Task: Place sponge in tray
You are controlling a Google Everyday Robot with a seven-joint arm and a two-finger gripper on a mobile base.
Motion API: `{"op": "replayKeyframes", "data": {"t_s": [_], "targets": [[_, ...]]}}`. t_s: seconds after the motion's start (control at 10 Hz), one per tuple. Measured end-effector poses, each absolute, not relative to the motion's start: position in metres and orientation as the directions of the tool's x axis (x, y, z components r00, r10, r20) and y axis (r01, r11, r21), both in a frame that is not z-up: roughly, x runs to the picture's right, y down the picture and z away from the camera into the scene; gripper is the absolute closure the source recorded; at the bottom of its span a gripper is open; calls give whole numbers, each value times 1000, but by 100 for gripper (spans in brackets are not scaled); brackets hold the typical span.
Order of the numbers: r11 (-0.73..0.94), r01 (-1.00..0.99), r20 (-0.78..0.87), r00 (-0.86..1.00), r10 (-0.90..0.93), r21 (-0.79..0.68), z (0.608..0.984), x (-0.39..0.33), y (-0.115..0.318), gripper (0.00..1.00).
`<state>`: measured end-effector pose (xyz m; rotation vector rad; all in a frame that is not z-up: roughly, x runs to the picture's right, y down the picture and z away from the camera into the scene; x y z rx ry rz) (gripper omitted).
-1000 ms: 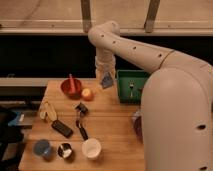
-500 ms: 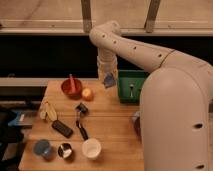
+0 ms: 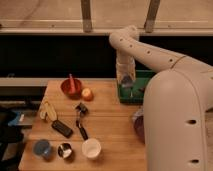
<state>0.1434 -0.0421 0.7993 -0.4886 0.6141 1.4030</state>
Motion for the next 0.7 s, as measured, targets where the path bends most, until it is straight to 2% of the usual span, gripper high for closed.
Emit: {"op": "replayKeyframes", "data": {"t_s": [0.3, 0.7], "targets": [[-10, -1000, -653, -19, 757, 18, 841, 164, -25, 100], [-76, -997, -630, -48, 775, -17, 884, 178, -41, 100]]}}
